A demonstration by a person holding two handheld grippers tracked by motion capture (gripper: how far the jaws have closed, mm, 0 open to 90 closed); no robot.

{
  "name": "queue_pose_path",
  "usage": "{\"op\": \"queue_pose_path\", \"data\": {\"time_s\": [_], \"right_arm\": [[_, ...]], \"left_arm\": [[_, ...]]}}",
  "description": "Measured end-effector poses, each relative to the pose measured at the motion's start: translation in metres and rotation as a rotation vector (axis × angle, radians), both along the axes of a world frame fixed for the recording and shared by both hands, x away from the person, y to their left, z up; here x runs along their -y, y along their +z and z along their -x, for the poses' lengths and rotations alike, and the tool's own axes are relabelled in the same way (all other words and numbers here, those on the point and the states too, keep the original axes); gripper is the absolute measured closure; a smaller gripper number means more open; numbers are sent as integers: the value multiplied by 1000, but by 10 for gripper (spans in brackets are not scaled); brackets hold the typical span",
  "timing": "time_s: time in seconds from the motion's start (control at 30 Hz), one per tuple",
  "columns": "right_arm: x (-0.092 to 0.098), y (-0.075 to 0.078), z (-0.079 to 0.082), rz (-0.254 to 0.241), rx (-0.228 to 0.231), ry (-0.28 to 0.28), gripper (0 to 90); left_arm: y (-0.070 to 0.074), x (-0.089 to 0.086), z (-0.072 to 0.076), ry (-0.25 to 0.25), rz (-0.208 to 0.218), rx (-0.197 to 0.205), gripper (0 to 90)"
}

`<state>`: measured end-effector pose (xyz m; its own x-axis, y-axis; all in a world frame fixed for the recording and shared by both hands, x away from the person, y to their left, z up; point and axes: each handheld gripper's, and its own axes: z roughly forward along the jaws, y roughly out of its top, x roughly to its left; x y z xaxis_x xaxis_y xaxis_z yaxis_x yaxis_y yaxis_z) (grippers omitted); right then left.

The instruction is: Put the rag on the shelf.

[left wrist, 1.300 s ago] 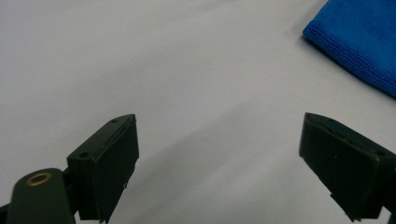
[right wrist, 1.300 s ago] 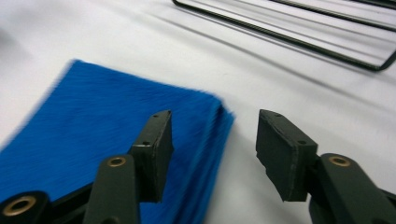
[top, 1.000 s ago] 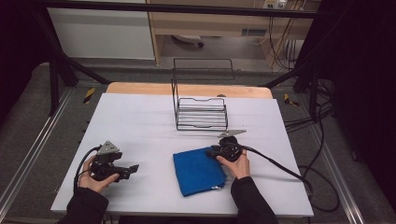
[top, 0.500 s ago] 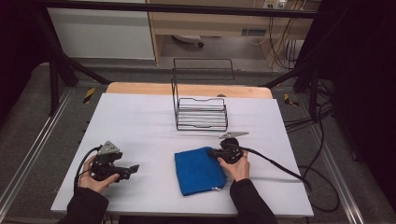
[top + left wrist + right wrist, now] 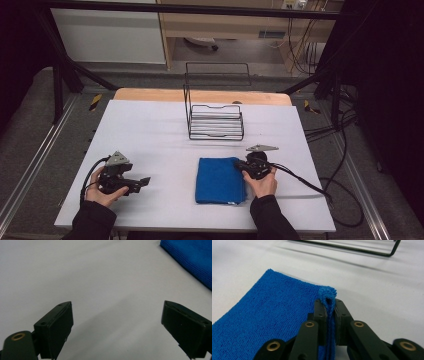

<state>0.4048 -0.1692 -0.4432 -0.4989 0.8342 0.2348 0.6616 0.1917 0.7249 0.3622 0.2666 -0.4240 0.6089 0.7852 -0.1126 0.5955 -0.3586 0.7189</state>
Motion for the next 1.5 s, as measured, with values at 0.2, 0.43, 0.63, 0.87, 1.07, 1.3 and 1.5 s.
{"op": "queue_pose_path", "data": {"time_s": [0.2, 0.43, 0.63, 0.87, 1.07, 1.3, 1.5], "right_arm": [[12, 9, 0, -35, 74, 56, 548], [30, 16, 4, -55, 120, 83, 311], [43, 9, 9, -82, 128, 87, 126], [45, 8, 11, -89, 120, 99, 67], [45, 9, 12, -99, 117, 98, 68], [45, 9, 11, -96, 116, 104, 77], [45, 10, 10, -98, 99, 104, 91]], "left_arm": [[5, 12, -1, -42, 21, 1, 46], [15, 45, -9, -59, 7, 12, 52], [23, 81, -24, -49, 16, 28, 113], [14, 124, -44, -54, -3, 14, 168], [2, 150, -62, -34, -5, -14, 296], [-10, 165, -71, -28, 14, -57, 483], [-16, 172, -73, -39, 12, -74, 588]]}}
